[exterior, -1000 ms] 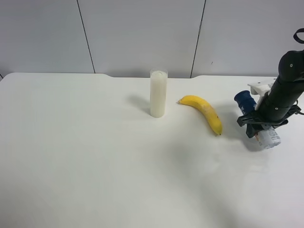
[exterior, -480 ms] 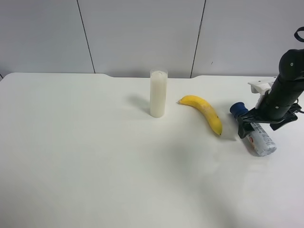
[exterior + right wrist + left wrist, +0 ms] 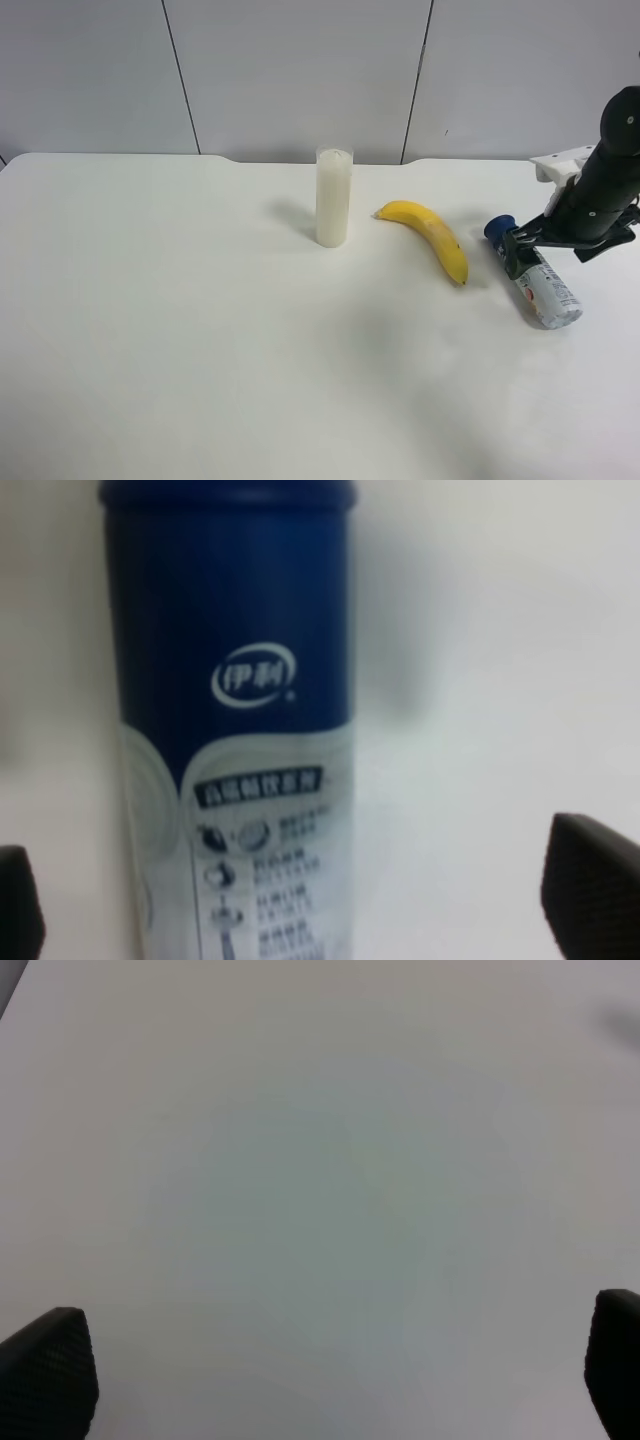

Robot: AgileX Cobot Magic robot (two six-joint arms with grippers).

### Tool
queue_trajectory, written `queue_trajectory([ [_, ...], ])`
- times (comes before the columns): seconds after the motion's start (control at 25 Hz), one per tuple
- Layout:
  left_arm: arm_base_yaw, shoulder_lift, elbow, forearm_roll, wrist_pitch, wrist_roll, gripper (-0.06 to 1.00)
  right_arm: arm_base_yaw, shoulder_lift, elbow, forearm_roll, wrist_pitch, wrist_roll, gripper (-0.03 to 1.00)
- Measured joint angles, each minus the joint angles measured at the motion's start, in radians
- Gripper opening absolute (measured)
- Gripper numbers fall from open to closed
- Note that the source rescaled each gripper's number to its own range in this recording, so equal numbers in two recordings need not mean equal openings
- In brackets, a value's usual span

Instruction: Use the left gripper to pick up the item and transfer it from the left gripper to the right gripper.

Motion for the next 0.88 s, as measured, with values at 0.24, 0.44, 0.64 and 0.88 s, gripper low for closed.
queue_trajectory([
  [0.24,0.000,0.000,0.000,0.000,0.000,0.000,0.99,0.000,-0.175,0.000,0.000,0.088,0.000,1.00],
  [0.44,0.000,0.000,0.000,0.000,0.000,0.000,0.99,0.000,-0.374,0.000,0.000,0.206,0.000,1.00],
  [0.64,0.000,0.000,0.000,0.000,0.000,0.000,0.99,0.000,-0.587,0.000,0.000,0.370,-0.001,1.00],
  [0.88,0.000,0.000,0.000,0.000,0.000,0.000,0.99,0.000,-0.844,0.000,0.014,0.523,-0.001,1.00],
])
